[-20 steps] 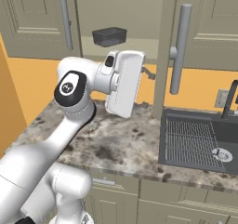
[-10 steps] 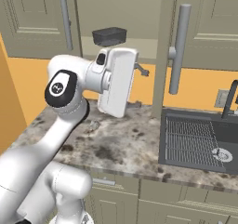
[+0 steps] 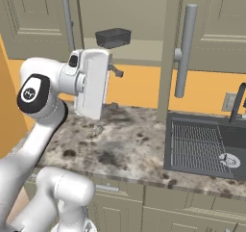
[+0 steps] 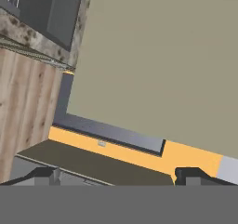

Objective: Retrieve the tupperware from the cabinet, then place the raw meat into the tupperware to avoid contamination.

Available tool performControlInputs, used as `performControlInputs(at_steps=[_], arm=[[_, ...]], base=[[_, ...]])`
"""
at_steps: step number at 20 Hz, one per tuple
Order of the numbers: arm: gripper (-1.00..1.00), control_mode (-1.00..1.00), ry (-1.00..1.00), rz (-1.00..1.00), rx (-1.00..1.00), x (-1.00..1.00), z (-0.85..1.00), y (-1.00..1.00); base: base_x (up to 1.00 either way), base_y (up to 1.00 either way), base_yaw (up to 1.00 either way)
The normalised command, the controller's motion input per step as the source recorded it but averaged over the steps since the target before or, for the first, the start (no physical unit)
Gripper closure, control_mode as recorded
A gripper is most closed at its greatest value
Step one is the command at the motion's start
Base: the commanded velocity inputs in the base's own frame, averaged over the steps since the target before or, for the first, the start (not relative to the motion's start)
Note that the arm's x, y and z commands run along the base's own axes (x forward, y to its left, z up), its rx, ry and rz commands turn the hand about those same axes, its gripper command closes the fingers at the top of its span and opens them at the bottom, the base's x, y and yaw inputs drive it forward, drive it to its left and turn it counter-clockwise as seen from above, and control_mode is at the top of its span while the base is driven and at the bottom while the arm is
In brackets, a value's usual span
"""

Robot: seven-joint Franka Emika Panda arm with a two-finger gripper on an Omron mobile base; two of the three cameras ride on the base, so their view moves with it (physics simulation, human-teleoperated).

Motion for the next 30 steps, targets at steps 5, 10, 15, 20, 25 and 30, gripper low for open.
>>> performControlInputs(at_steps=[5, 10, 15, 20, 25, 30], arm=[[-1.0, -1.0, -0.16, 0.06, 0.04, -0.07, 0.09, 0.65], [-1.0, -1.0, -0.21, 0.01, 0.04, -0.17, 0.16, 0.59], [-1.0, -1.0, -0.32, -0.01, 0.04, -0.26, 0.04, 0.35], [-1.0, -1.0, -0.36, -0.14, 0.03, -0.24, 0.0, 0.41], [-1.0, -1.0, -0.3, -0.13, 0.1, -0.13, 0.0, 0.48], [-1.0, -1.0, -0.21, 0.01, 0.21, 0.0, 0.0, 0.32]], base=[[0.0, 0.0, 0.0], [0.0, 0.0, 0.0], [0.0, 0.0, 0.0], [0.0, 0.0, 0.0], [0.0, 0.0, 0.0], [0.0, 0.0, 0.0]])
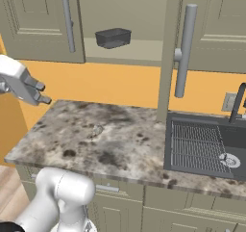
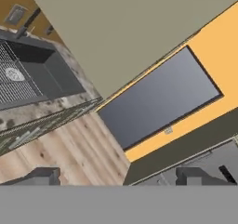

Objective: Retrieve the tupperware from the cabinet, then place the raw meat into the tupperware to avoid contamination.

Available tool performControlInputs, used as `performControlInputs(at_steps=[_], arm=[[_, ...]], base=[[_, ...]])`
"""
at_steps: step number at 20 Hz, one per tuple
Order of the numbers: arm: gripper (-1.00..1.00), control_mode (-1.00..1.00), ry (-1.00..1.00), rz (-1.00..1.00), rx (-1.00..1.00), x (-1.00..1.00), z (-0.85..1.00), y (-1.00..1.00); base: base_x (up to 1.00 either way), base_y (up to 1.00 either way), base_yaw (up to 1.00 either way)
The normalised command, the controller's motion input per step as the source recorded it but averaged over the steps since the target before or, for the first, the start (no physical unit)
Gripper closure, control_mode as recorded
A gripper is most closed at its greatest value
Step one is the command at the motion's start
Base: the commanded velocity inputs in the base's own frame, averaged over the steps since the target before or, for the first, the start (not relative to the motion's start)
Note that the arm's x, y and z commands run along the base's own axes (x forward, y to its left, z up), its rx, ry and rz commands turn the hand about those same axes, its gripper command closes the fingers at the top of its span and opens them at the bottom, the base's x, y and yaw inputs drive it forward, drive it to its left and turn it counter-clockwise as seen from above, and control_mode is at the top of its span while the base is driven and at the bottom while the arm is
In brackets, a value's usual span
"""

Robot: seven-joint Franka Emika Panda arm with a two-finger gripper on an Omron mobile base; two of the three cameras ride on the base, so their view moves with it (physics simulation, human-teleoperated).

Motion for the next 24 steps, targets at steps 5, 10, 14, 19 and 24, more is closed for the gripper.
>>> performControlInputs(at_steps=[5, 10, 14, 19, 24], arm=[[-1.0, -1.0, -0.09, 0.18, 0.22, 0.0, -0.04, 0.05], [-1.0, -1.0, -0.03, 0.31, 0.19, 0.04, -0.16, 0.0], [-1.0, -1.0, -0.06, 0.4, 0.18, 0.21, -0.31, 0.0], [-1.0, -1.0, -0.12, 0.44, 0.15, 0.14, -0.32, 0.0], [-1.0, -1.0, -0.13, 0.43, 0.13, 0.08, -0.24, 0.0]], base=[[0.0, 0.0, 0.0], [0.0, 0.0, 0.0], [0.0, 0.0, 0.0], [0.0, 0.0, 0.0], [0.0, 0.0, 0.0]])
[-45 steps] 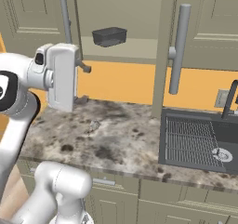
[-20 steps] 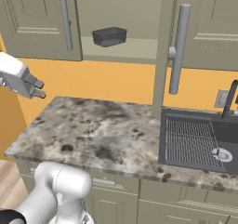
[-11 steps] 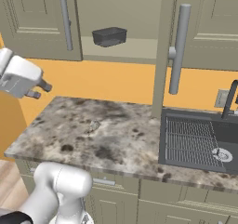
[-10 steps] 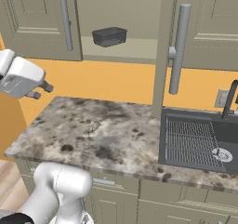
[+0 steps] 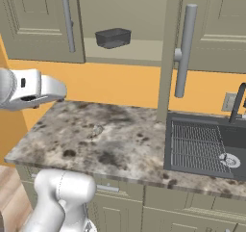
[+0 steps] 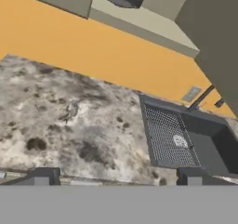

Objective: Retrieve the tupperware from the cabinet, then place the raw meat into the tupperware to avoid contamination.

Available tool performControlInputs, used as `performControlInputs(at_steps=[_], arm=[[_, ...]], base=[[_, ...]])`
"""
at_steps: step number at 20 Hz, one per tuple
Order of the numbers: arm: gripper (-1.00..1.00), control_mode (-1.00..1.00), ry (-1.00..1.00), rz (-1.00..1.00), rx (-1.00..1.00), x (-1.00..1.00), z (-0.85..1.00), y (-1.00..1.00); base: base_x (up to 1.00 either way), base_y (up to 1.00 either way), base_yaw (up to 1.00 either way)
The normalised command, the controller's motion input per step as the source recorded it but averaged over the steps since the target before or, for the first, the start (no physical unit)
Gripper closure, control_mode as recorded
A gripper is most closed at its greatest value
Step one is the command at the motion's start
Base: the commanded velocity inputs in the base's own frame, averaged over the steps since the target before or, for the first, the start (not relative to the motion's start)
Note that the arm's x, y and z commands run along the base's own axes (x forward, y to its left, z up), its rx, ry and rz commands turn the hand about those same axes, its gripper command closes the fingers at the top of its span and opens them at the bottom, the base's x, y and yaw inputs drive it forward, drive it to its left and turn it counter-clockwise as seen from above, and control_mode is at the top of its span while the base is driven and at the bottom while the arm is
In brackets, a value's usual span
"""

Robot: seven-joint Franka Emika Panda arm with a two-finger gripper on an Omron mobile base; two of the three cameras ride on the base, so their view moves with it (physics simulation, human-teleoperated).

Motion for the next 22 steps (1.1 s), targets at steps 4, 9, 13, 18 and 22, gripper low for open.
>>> performControlInputs(at_steps=[4, 9, 13, 18, 22], arm=[[-1.0, -1.0, -0.05, 0.36, 0.06, -0.15, -0.14, 0.0], [-1.0, -1.0, -0.15, 0.31, 0.06, -0.13, -0.25, 0.04], [-1.0, -1.0, -0.39, 0.29, 0.09, 0.05, -0.19, 0.12], [-1.0, -1.0, -0.49, 0.24, 0.09, 0.1, -0.07, 0.15], [-1.0, -1.0, -0.42, 0.11, 0.1, 0.1, 0.0, 0.29]], base=[[0.0, 0.0, 0.0], [0.0, 0.0, 0.0], [0.0, 0.0, 0.0], [0.0, 0.0, 0.0], [0.0, 0.0, 0.0]])
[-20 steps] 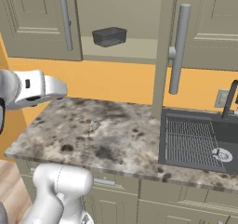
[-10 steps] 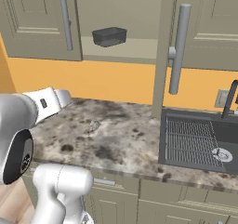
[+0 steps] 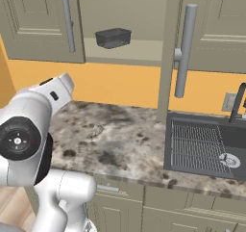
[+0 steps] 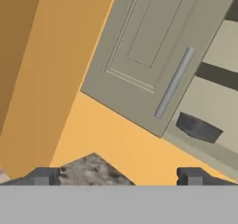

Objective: Retrieve the tupperware from the cabinet, then place the raw meat into the tupperware to avoid contamination.

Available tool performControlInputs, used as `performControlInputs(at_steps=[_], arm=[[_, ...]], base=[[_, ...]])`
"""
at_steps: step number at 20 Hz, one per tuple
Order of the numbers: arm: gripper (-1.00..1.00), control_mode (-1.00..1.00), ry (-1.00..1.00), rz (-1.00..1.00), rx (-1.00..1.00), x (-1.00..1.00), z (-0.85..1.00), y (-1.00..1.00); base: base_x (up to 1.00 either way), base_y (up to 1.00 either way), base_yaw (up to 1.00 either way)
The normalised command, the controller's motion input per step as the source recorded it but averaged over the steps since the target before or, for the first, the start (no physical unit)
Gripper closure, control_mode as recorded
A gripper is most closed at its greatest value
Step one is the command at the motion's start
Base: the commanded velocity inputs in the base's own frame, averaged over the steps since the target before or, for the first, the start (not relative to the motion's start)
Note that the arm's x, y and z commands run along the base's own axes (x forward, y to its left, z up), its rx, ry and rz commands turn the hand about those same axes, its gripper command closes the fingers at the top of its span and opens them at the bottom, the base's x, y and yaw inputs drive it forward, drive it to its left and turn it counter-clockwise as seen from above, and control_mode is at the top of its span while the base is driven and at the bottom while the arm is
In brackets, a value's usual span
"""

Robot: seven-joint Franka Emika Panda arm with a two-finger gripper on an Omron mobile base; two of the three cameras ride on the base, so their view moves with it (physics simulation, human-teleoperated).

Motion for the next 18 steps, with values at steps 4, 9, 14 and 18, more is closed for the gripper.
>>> performControlInputs(at_steps=[4, 9, 14, 18], arm=[[-1.0, -1.0, -0.31, 0.0, 0.07, 0.17, 0.0, 0.54], [-1.0, -1.0, -0.23, -0.08, 0.03, 0.22, 0.0, 0.58], [-1.0, -1.0, -0.11, -0.12, 0.01, 0.18, 0.0, 0.23], [-1.0, -1.0, -0.05, -0.11, 0.08, 0.19, 0.04, 0.01]], base=[[0.0, 0.0, 0.0], [0.0, 0.0, 0.0], [0.0, 0.0, 0.0], [0.0, 0.0, 0.0]])
